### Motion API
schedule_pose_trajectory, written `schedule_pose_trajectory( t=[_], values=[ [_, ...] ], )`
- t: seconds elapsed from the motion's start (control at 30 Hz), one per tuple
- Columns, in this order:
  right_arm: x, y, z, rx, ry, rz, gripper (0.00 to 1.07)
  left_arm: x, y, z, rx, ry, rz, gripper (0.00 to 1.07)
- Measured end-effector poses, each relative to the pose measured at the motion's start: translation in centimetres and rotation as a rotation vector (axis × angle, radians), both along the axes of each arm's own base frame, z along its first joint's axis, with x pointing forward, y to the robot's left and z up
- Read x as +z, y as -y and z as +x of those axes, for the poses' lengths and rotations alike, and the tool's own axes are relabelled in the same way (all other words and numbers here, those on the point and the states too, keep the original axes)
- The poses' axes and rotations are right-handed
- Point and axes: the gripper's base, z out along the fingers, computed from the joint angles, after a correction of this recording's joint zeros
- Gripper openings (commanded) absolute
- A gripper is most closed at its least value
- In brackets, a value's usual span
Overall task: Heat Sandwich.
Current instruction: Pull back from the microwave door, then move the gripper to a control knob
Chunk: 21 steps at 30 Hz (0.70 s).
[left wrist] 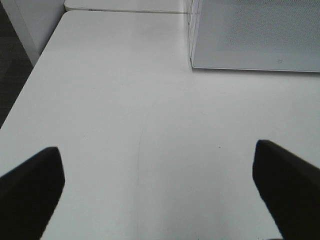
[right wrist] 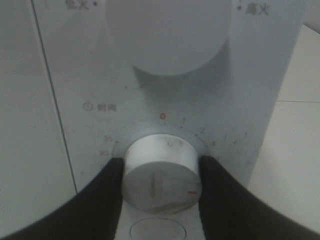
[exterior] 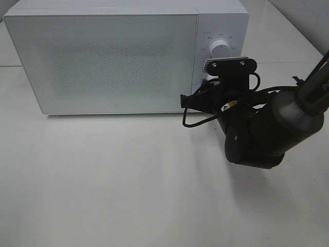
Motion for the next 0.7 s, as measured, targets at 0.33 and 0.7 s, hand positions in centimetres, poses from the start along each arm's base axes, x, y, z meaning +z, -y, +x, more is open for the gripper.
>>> schedule_pose_trajectory(
  t=[0.33, 0.7],
  values=[
    [0.00, 0.00, 0.00, -0.001, 0.000, 0.006, 0.14, 0.00, 0.00, 0.00, 0.000, 0.000, 0.000, 0.98],
    [0.08, -0.07, 0.02, -0.039, 0.004, 0.200, 0.15, 0.00, 0.00, 0.00, 0.000, 0.000, 0.000, 0.98]
  ],
)
